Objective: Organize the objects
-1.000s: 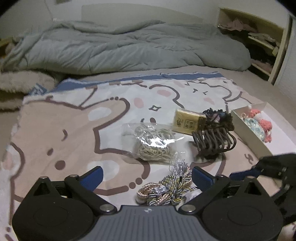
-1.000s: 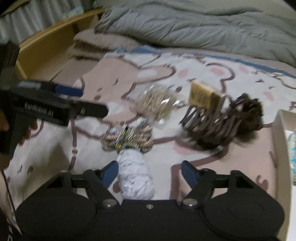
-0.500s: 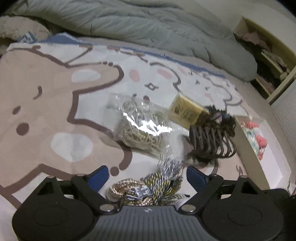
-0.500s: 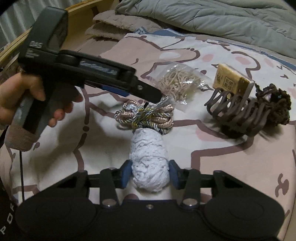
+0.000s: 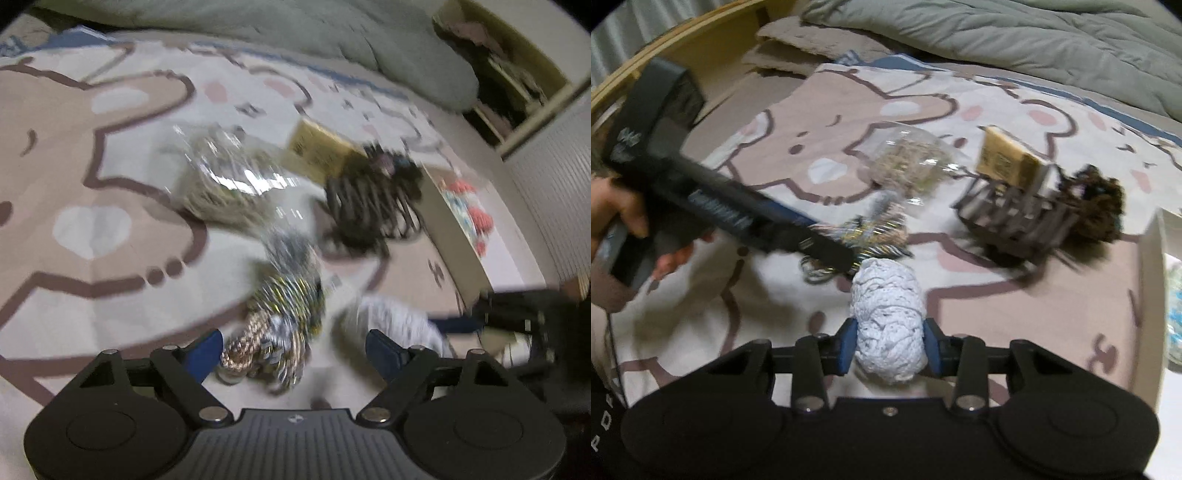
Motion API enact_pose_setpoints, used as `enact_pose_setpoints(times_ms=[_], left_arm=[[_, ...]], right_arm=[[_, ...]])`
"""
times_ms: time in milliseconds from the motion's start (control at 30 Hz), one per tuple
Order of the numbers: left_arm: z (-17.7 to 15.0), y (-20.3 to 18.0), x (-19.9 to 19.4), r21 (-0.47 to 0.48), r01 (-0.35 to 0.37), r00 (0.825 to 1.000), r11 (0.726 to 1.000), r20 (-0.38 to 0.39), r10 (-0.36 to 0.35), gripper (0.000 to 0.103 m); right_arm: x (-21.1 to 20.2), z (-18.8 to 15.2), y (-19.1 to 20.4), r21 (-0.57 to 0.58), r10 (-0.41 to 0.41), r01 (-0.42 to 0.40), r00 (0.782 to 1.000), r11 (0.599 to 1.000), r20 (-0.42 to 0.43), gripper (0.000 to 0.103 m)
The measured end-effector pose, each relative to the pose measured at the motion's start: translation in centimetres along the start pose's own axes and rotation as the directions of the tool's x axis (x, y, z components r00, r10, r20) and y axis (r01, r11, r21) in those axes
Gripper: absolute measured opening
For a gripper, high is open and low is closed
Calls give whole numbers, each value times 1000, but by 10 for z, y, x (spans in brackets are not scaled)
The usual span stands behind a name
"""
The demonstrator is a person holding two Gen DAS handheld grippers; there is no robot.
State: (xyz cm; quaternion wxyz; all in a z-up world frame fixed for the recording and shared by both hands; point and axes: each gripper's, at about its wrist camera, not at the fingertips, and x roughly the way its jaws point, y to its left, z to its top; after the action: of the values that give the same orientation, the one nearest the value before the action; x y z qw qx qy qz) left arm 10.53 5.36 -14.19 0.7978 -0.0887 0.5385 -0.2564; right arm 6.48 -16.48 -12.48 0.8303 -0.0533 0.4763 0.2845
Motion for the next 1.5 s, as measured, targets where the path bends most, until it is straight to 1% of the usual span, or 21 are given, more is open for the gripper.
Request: enact_pose_setpoints(times_ms=[67, 133, 267, 433, 500, 533, 633, 700, 733, 767, 833, 867, 933, 1000, 1067, 1167, 1300, 1400, 1500], left_arm=[[-2, -7, 2, 39, 0, 999, 999, -32, 1, 83], [-3, -15, 3, 74, -18, 999, 997, -49, 22, 83], [-1, -27, 8, 109, -107, 993, 988, -43, 112, 83], [9, -39, 19, 117, -216, 976, 969, -7, 218, 83], [14, -43, 26, 122, -236, 971, 964, -6, 239, 77], [15, -44, 29, 120, -242, 970, 963, -7, 244, 75], [19, -47, 36, 116, -257, 965, 959, -19, 261, 68], [18, -48, 40, 121, -276, 959, 954, -28, 281, 62], [18, -47, 41, 121, -285, 957, 951, -29, 290, 61], [18, -47, 41, 117, -291, 955, 950, -27, 296, 58], [19, -43, 39, 97, -301, 952, 949, -17, 304, 50], [19, -41, 38, 87, -300, 953, 950, -13, 302, 50], [18, -39, 35, 72, -294, 955, 953, -8, 296, 50], [18, -41, 33, 71, -299, 954, 951, -2, 300, 50], [17, -42, 29, 59, -298, 954, 953, 12, 298, 50], [18, -46, 20, 34, -288, 957, 957, 43, 287, 50], [18, -55, 6, -2, -260, 961, 966, 95, 259, 50], [18, -63, -5, -16, -245, 961, 969, 131, 245, 49], [18, -72, -19, -24, -231, 957, 973, 176, 232, 50]], right_arm=[[-4, -2, -6, 20, -23, 23, 1000, 1000, -6, 39], [-9, -4, -11, 40, -39, 40, 999, 998, -8, 39], [-15, -7, -18, 81, -34, 36, 999, 996, -28, 40], [-15, -10, -15, 53, -6, 9, 998, 999, -56, 44], [-14, -11, -14, 35, -10, 12, 998, 999, -61, 44], [-13, -11, -13, 26, -12, 13, 998, 1000, -63, 44], [-11, -11, -12, 7, -19, 19, 998, 1000, -63, 47], [-8, -10, -10, -9, -29, 28, 998, 1000, -61, 51], [-6, -10, -9, -22, -31, 30, 998, 999, -63, 52], [-4, -10, -8, -36, -33, 30, 997, 999, -67, 52], [0, -11, -5, -59, -36, 31, 996, 998, -81, 52], [2, -12, -4, -71, -39, 33, 995, 997, -88, 51], [7, -14, -2, -101, -51, 41, 993, 994, -102, 45], [8, -14, -1, -115, -58, 46, 993, 992, -100, 43], [5, -12, -2, -104, -57, 48, 994, 993, -89, 42], [-4, -6, -6, -90, -78, 73, 996, 993, -46, 42], [-20, 3, -18, -35, -107, 107, 994, 994, 13, 42], [-36, 9, -26, 0, -134, 135, 989, 991, 65, 42], [-52, 15, -31, 27, -160, 158, 979, 987, 129, 42]])
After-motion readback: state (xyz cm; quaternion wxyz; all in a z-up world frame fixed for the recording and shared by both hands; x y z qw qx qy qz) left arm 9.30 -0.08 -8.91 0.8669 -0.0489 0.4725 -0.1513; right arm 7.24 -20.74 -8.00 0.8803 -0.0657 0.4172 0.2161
